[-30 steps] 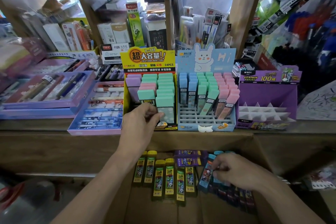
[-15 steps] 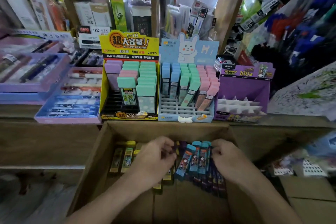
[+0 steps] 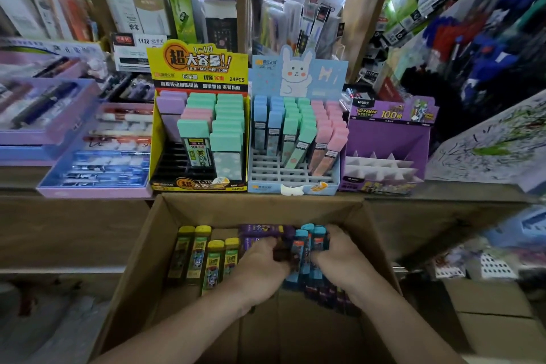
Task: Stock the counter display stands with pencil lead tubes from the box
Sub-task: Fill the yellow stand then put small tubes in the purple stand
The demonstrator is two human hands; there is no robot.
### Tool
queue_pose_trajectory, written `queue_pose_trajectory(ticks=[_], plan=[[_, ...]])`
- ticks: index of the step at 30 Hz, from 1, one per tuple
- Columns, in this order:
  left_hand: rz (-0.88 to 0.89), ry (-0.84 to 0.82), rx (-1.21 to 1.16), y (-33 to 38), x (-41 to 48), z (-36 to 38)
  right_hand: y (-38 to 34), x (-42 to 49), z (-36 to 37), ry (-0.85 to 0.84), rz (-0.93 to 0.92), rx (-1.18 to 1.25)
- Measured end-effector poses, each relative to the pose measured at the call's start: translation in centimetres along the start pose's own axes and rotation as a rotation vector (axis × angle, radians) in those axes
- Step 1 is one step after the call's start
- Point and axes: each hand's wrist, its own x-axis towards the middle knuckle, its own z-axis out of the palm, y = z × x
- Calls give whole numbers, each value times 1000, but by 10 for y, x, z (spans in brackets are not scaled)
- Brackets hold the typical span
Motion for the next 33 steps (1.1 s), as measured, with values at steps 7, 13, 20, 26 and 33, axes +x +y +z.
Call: queue_pose_trajectory(ticks=[7, 13, 20, 26, 33], plan=[[-8, 8, -120, -4, 8, 7, -1, 0, 8, 16, 54, -31], [-105, 49, -97, -4, 18, 15, -6, -4, 11, 87, 52, -160], [-129, 69, -19, 3, 22, 16, -3, -1, 10, 84, 45, -8], [-117, 59, -71, 1, 21, 17, 2, 5, 10, 60, 60, 72], [-63, 62, -143, 2, 19, 13, 7, 9, 2, 0, 41, 216]])
